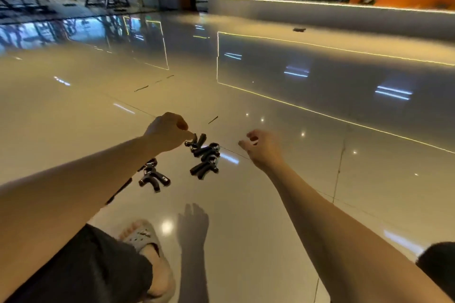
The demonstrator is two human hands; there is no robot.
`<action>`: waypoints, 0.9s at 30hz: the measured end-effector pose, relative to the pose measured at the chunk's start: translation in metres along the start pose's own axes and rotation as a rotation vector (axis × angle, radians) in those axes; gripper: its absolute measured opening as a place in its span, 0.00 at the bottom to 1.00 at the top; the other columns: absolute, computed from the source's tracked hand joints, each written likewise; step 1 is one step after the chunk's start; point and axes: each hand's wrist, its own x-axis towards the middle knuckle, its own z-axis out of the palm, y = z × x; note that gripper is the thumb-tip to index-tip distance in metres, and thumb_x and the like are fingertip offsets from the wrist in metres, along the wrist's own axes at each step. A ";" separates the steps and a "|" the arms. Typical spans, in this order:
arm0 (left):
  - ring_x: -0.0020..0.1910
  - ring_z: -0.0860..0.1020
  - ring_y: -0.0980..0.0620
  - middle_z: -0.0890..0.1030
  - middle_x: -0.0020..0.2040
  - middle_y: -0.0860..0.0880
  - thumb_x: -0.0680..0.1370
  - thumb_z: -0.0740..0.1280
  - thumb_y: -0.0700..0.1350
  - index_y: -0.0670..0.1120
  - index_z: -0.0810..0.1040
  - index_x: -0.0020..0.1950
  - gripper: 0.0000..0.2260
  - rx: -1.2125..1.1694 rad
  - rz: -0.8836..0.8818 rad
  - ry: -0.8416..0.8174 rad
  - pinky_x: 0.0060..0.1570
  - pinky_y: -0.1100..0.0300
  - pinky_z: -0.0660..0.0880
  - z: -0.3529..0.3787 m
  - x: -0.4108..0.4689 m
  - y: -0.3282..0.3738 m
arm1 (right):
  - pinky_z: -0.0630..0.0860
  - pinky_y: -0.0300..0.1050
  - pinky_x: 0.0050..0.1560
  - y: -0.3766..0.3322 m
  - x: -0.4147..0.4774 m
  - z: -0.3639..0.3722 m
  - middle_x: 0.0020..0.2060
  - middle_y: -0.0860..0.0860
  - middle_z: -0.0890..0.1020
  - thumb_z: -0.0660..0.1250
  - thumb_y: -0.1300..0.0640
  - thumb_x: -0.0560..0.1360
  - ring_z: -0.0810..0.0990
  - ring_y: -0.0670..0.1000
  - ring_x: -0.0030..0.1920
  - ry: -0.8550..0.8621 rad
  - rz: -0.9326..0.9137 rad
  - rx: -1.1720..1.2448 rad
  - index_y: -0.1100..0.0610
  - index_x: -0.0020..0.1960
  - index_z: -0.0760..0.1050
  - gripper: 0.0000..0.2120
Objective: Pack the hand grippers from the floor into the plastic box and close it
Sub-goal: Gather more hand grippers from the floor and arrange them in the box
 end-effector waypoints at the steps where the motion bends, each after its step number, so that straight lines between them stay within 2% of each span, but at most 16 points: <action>1: 0.51 0.77 0.49 0.80 0.51 0.50 0.75 0.73 0.53 0.48 0.80 0.55 0.13 0.013 -0.032 0.003 0.48 0.56 0.72 0.003 0.008 -0.018 | 0.77 0.50 0.59 -0.005 0.014 0.012 0.59 0.52 0.81 0.71 0.47 0.77 0.80 0.52 0.57 -0.034 -0.013 -0.035 0.57 0.66 0.77 0.21; 5: 0.50 0.76 0.50 0.80 0.54 0.49 0.74 0.73 0.58 0.49 0.79 0.57 0.17 0.000 -0.144 0.002 0.46 0.56 0.72 0.022 0.038 -0.077 | 0.76 0.52 0.62 -0.014 0.062 0.051 0.62 0.54 0.81 0.71 0.48 0.77 0.79 0.54 0.61 -0.148 -0.030 -0.157 0.58 0.67 0.77 0.22; 8: 0.53 0.76 0.50 0.80 0.59 0.49 0.74 0.72 0.61 0.48 0.78 0.64 0.24 0.029 -0.179 -0.062 0.50 0.55 0.75 0.049 0.067 -0.103 | 0.75 0.52 0.62 -0.005 0.100 0.073 0.63 0.53 0.81 0.71 0.48 0.77 0.79 0.54 0.61 -0.208 -0.048 -0.249 0.56 0.66 0.77 0.21; 11: 0.58 0.77 0.48 0.79 0.61 0.48 0.74 0.73 0.61 0.48 0.75 0.68 0.27 -0.001 -0.203 -0.109 0.55 0.52 0.77 0.084 0.101 -0.110 | 0.75 0.49 0.59 0.018 0.136 0.097 0.62 0.52 0.81 0.71 0.47 0.77 0.80 0.54 0.59 -0.232 -0.053 -0.278 0.55 0.66 0.78 0.21; 17: 0.60 0.76 0.50 0.78 0.64 0.50 0.73 0.74 0.61 0.51 0.71 0.73 0.32 -0.066 -0.273 -0.132 0.51 0.56 0.71 0.174 0.159 -0.122 | 0.76 0.50 0.59 0.086 0.212 0.153 0.63 0.51 0.80 0.71 0.46 0.77 0.80 0.53 0.58 -0.369 -0.064 -0.310 0.54 0.67 0.77 0.21; 22: 0.65 0.73 0.48 0.75 0.67 0.50 0.72 0.74 0.61 0.50 0.70 0.75 0.35 -0.075 -0.354 -0.141 0.61 0.52 0.73 0.243 0.196 -0.147 | 0.77 0.53 0.59 0.116 0.276 0.203 0.62 0.51 0.79 0.71 0.46 0.77 0.79 0.54 0.58 -0.471 -0.089 -0.349 0.53 0.68 0.76 0.22; 27: 0.64 0.72 0.49 0.75 0.64 0.50 0.69 0.76 0.63 0.50 0.71 0.74 0.37 -0.036 -0.391 -0.181 0.63 0.51 0.72 0.293 0.227 -0.169 | 0.77 0.53 0.59 0.142 0.327 0.256 0.62 0.50 0.79 0.70 0.46 0.77 0.79 0.53 0.59 -0.538 -0.129 -0.359 0.52 0.68 0.76 0.22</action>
